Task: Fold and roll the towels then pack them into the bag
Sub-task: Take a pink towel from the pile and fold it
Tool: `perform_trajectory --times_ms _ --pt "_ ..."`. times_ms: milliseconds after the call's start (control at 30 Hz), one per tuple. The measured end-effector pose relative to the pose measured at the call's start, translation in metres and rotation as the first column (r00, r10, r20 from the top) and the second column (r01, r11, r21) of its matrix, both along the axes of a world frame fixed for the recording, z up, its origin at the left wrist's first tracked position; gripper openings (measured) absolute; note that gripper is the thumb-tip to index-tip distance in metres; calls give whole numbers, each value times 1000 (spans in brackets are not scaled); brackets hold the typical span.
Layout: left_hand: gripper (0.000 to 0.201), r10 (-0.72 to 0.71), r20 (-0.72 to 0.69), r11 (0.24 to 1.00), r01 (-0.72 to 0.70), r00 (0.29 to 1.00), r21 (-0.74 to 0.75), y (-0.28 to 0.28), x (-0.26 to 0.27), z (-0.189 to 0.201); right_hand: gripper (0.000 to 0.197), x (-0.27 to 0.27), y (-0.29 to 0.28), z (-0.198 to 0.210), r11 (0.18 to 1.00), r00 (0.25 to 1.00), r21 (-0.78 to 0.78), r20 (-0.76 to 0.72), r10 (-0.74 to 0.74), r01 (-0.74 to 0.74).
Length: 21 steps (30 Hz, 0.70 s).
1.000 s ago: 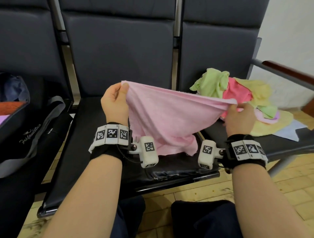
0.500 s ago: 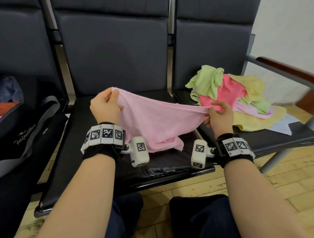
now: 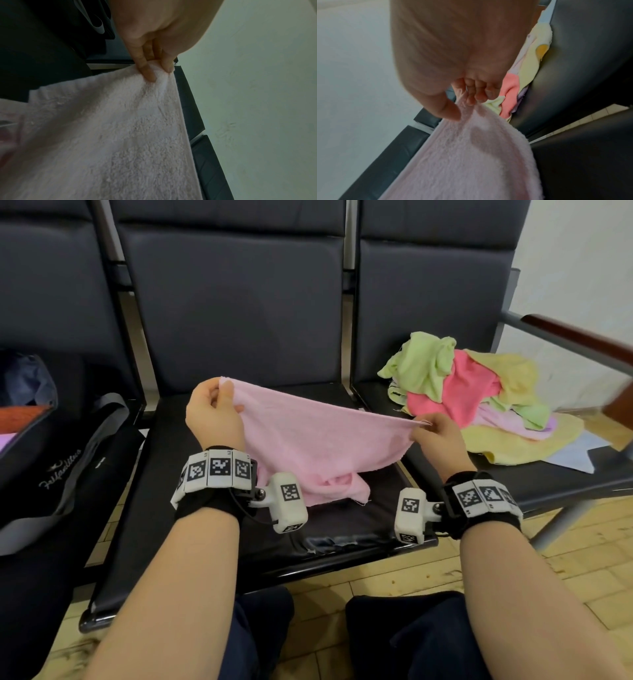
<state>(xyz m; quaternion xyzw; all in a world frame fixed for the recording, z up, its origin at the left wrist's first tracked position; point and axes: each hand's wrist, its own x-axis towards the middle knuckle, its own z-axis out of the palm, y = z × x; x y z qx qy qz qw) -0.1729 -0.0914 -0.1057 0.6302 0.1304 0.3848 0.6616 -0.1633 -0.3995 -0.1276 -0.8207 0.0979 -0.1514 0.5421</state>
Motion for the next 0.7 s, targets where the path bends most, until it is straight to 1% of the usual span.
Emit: perform_trajectory --times_ms 33,100,200,267,333,400,500,633,700 --pt "20 5 -4 1000 -5 1000 16 0 -1 1 10 -3 0 -3 997 1000 -78 25 17 -15" --pt "21 13 -13 999 -13 1000 37 0 -1 1 3 -6 -2 -9 991 998 -133 64 11 -2" --pt "21 24 -24 999 -23 999 49 2 0 -1 15 0 -9 -13 983 994 -180 106 3 17" --pt "21 32 -29 998 -31 999 52 3 0 -1 17 1 -9 -13 991 996 -131 89 0 12" --pt "21 41 -30 998 -39 999 57 3 1 -2 15 0 -7 -13 1000 997 8 79 17 -17" --pt "21 49 -35 997 -47 998 58 4 2 -3 8 -1 -5 -14 990 993 129 112 38 -53" --pt "21 56 -37 997 -54 998 53 6 5 -4 10 1 -6 -15 985 986 151 156 60 -84" --pt "20 51 -39 998 -50 998 33 7 7 -6 22 0 -4 -14 985 987 143 139 81 -101" --pt "20 47 -47 999 -46 998 24 7 7 -7 17 -1 -4 -13 980 987 181 148 58 -84"
